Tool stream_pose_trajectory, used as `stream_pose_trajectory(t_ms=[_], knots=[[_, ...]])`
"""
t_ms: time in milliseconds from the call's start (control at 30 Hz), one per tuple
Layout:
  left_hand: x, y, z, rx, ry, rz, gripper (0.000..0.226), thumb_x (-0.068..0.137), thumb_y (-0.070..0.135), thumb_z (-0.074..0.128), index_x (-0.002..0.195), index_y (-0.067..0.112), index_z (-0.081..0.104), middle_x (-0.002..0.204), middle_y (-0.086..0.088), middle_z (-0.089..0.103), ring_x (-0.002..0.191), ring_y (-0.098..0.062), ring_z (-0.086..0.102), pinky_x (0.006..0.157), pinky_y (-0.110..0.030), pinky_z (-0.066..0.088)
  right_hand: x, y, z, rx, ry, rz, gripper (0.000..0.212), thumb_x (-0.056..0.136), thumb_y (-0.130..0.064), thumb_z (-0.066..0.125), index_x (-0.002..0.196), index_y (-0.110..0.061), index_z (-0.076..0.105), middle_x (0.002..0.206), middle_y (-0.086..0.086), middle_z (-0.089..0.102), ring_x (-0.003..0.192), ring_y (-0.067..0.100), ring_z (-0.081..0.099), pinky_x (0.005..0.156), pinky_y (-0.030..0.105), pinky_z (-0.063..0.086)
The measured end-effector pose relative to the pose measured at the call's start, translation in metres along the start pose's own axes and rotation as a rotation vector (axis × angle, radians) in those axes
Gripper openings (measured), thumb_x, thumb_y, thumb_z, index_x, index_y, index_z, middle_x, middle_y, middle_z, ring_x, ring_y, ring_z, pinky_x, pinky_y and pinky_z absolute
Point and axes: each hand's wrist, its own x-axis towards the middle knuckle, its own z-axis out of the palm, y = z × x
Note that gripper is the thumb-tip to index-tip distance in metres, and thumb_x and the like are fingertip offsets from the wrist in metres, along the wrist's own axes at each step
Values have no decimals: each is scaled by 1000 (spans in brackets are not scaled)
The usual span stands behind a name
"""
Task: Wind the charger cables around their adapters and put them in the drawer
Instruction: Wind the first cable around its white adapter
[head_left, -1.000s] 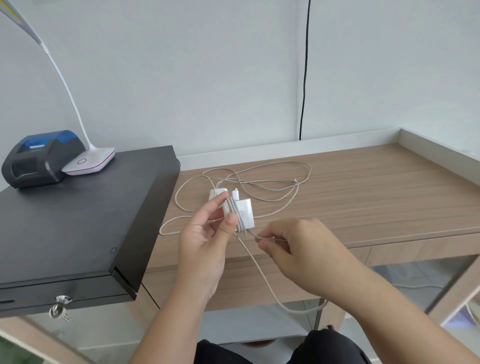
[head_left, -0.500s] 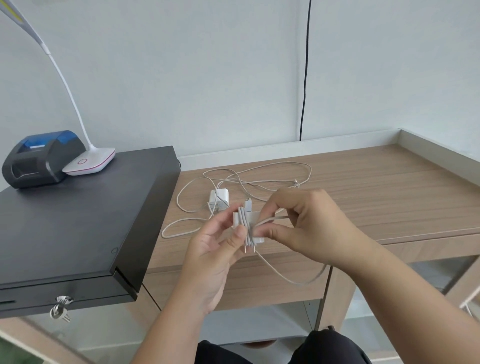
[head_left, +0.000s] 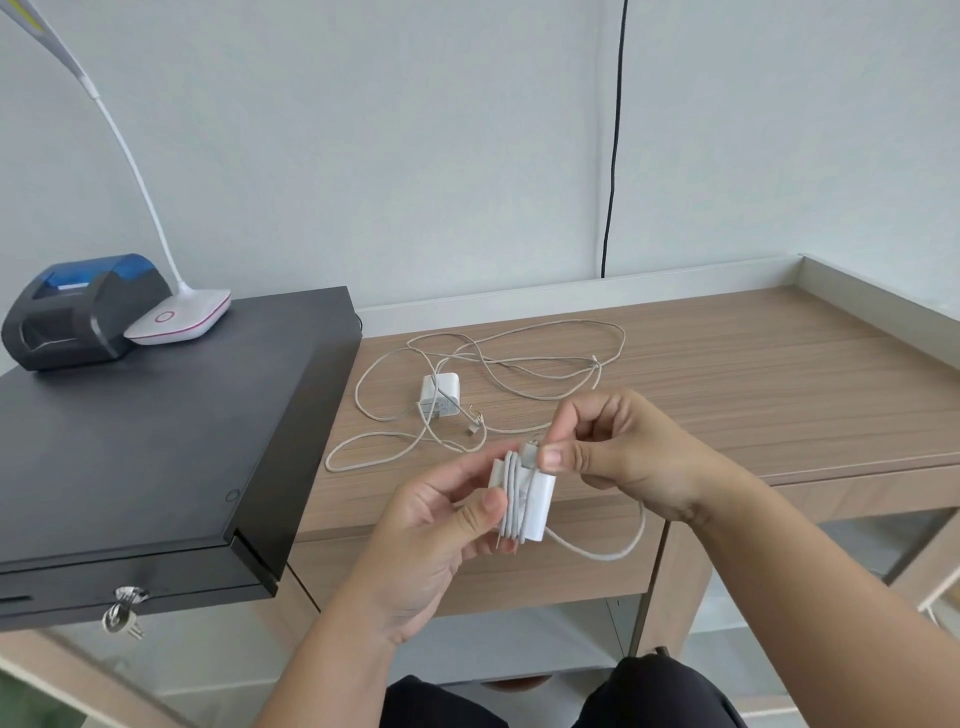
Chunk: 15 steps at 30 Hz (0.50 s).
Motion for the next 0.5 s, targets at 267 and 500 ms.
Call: stream_pose_trajectory(t_ms=[267,500], knots=[[1,-7,5,-202,-33,25,63,63,37,89,117,11,70,101,-9,72,78,-16,67,62,-25,55,-1,28,18,463,58,46,39,65,-32,87,67,-14,53,52,2,45,34,4,23,37,12,15],[10,-15,23,-449,130,43,69,54,35,94,113,6,71,102,-13,72,81,-15,70,63,-23,58,3,30,33,613,278,93,16,84,-18,63,72,-11,56,49,0,49,31,3,26,32,11,16]])
